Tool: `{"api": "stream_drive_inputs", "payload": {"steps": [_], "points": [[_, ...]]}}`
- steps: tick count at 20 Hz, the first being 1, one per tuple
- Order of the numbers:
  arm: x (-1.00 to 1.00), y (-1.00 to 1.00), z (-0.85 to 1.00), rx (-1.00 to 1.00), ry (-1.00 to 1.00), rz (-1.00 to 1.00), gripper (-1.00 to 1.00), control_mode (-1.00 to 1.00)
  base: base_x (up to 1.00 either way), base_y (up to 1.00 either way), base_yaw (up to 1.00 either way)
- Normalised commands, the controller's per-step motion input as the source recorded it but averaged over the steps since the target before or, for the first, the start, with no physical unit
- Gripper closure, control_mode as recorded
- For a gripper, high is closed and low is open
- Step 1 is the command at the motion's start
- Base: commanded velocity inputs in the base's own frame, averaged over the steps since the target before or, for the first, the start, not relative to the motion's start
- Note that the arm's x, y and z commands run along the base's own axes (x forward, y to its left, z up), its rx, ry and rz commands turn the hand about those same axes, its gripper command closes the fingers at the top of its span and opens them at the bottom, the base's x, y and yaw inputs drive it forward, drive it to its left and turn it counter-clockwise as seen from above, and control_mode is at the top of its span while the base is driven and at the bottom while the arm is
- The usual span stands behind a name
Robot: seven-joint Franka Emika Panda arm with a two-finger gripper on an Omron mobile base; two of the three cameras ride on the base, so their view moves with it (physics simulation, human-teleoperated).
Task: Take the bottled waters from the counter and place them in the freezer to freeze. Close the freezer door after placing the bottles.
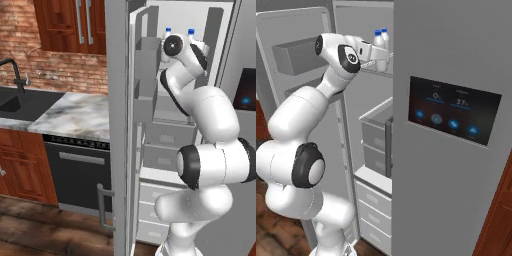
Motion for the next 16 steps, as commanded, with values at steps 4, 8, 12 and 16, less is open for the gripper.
{"api": "stream_drive_inputs", "payload": {"steps": [4, 8, 12, 16], "points": [[0.34, -0.11, -0.07, 0.00, 0.00, 0.00, 1.00, -1.00, 0.00, 0.00, 0.00], [0.38, -0.10, -0.13, 0.00, 0.02, 0.00, 1.00, -1.00, 0.00, 0.00, 0.00], [0.50, -0.11, -0.20, 0.00, 0.04, 0.00, 1.00, -1.00, 0.00, 0.00, 0.00], [0.55, -0.13, -0.17, 0.00, 0.04, 0.00, 1.00, -1.00, 0.00, 0.00, 0.00]]}}
